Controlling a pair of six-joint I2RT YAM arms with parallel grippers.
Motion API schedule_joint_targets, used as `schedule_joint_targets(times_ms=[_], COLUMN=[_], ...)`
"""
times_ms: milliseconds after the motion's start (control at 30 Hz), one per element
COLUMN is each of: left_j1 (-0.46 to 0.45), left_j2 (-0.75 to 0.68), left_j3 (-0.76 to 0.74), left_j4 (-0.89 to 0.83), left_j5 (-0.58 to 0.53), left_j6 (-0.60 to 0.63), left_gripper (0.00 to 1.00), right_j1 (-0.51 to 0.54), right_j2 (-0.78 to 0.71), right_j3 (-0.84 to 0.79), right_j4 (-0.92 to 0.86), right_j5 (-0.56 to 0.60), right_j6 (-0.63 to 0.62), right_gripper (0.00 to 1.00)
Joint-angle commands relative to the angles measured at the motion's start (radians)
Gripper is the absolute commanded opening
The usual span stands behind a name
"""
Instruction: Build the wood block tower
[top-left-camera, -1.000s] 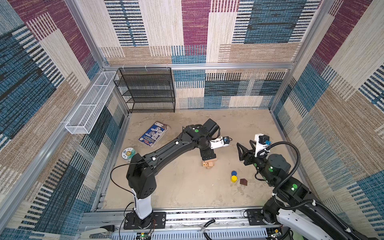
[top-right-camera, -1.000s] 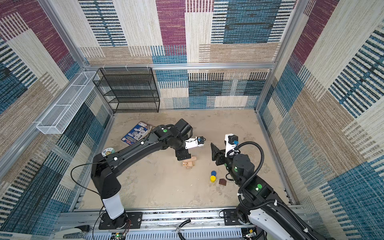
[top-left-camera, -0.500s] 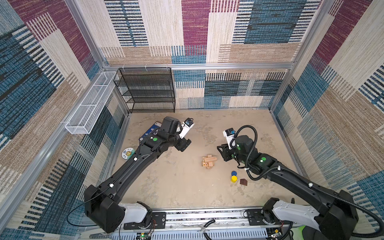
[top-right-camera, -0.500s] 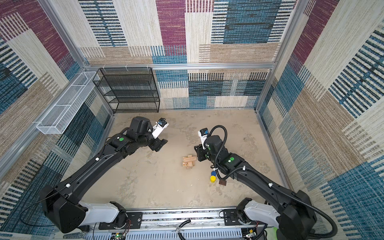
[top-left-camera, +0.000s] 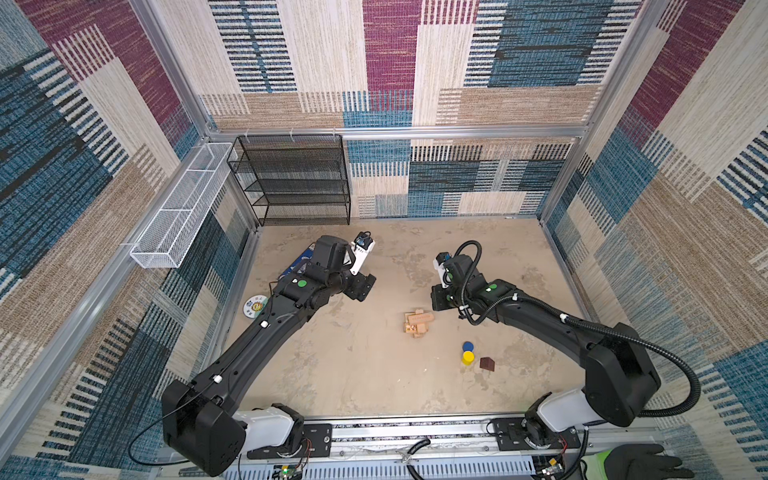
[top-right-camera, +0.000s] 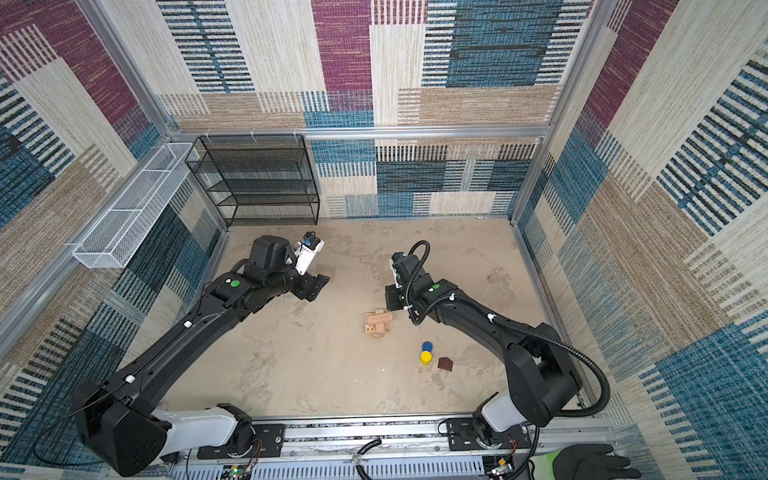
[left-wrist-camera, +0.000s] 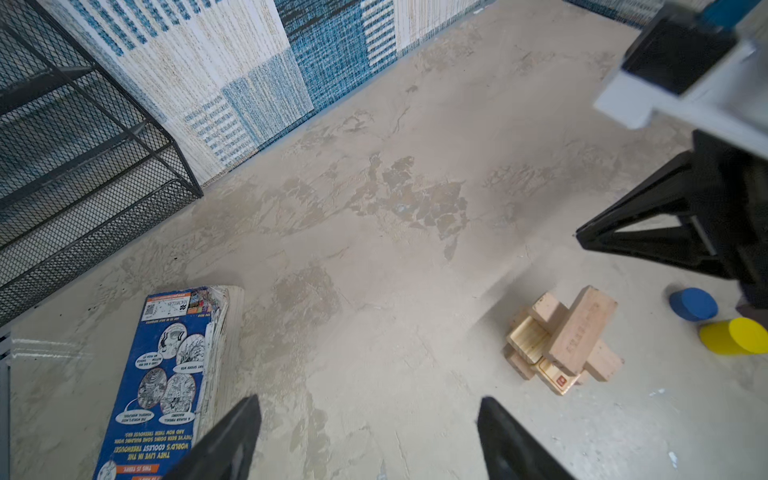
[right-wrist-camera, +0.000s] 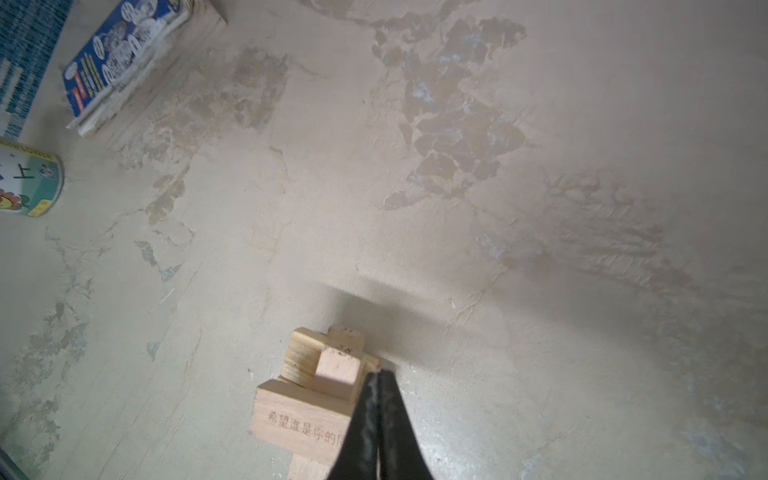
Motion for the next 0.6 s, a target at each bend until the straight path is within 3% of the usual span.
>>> schedule_joint_targets(times_ms=[0,133,567], left_j1=[0.001,0.001,0.000], left_j2=[-0.001,-0.001,-0.001], left_j3=[0.014,0.015,0.019], left_j4=[-0.029,-0.031,-0.041], left_j5=[0.022,0.027,0.013], left_j6=[-0.022,-0.021,-0.018], left_gripper=[0.86,0.87,0.87], right_j1=[-0.001,0.000,-0.002], right_j2=[0.030,0.060,0.113], right_j3=[0.023,0.040,0.072], right_j4=[-0.036,-0.043,-0.078], right_j5=[-0.003,-0.026,-0.050], right_j6=[0.007,-0.006,-0.026], right_gripper=[0.07,0.01,0.01])
